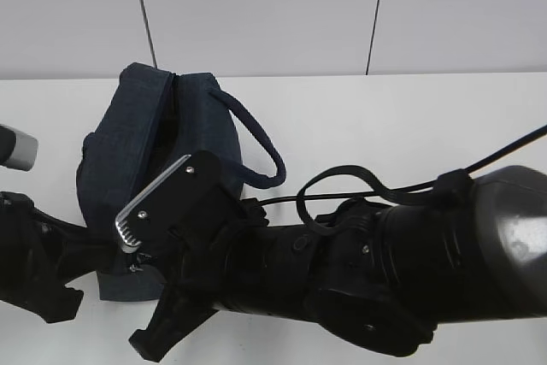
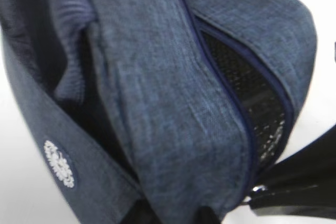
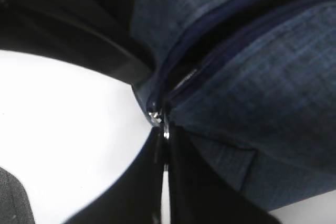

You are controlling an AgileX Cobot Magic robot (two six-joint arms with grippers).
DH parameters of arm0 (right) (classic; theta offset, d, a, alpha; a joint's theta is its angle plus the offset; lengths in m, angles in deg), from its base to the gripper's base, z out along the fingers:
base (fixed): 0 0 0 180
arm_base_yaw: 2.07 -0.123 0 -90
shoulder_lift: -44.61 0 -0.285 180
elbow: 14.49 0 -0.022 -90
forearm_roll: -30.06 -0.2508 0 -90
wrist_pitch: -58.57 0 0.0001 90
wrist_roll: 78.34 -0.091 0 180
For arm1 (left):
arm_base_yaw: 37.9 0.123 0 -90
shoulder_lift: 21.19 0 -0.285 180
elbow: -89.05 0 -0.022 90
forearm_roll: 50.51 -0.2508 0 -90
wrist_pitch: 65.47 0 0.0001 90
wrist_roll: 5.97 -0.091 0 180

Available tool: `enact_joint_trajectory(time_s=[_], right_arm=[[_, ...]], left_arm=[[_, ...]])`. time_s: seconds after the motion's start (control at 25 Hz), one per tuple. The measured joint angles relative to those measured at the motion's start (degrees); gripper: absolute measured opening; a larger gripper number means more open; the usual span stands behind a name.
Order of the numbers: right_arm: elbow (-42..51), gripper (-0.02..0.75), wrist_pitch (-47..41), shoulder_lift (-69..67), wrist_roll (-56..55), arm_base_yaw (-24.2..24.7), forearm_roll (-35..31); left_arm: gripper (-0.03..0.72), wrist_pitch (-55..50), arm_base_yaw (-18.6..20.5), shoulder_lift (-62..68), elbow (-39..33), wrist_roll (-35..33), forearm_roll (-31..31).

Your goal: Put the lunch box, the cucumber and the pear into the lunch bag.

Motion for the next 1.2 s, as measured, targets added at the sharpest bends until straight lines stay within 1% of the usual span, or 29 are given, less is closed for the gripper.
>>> enact_joint_trajectory(time_s=[0.04, 0.08, 0.2, 0.52, 0.84, 1.08, 1.2], right_arm=[[0.0, 0.000, 0.0, 0.0, 0.0, 0.0, 0.0], [0.0, 0.000, -0.1, 0.0, 0.0, 0.0, 0.0], [0.0, 0.000, -0.1, 0.0, -0.2, 0.0, 0.0], [-0.6, 0.000, -0.1, 4.0, -1.3, 0.0, 0.0], [-4.5, 0.000, -1.6, 6.9, -1.4, 0.0, 0.9], [-10.2, 0.000, -8.8, 6.9, -1.4, 0.0, 0.9], [-13.1, 0.000, -12.8, 6.9, -1.4, 1.1, -2.6]], left_arm=[[0.059, -0.1, 0.0, 0.7, 0.1, -0.6, 0.7], [0.036, -0.3, 0.0, 1.2, 0.2, -1.0, 1.1], [0.016, -0.4, 0.0, 1.5, 0.3, -1.8, 1.6], [0.012, -0.2, 0.0, 1.6, 0.4, -2.1, 2.1], [0.012, -0.3, 0.0, 1.6, 0.4, -2.2, 2.2], [0.011, -0.4, 0.0, 1.6, 0.4, -2.2, 2.5], [0.011, -0.4, 0.0, 1.6, 0.4, -2.2, 2.5]])
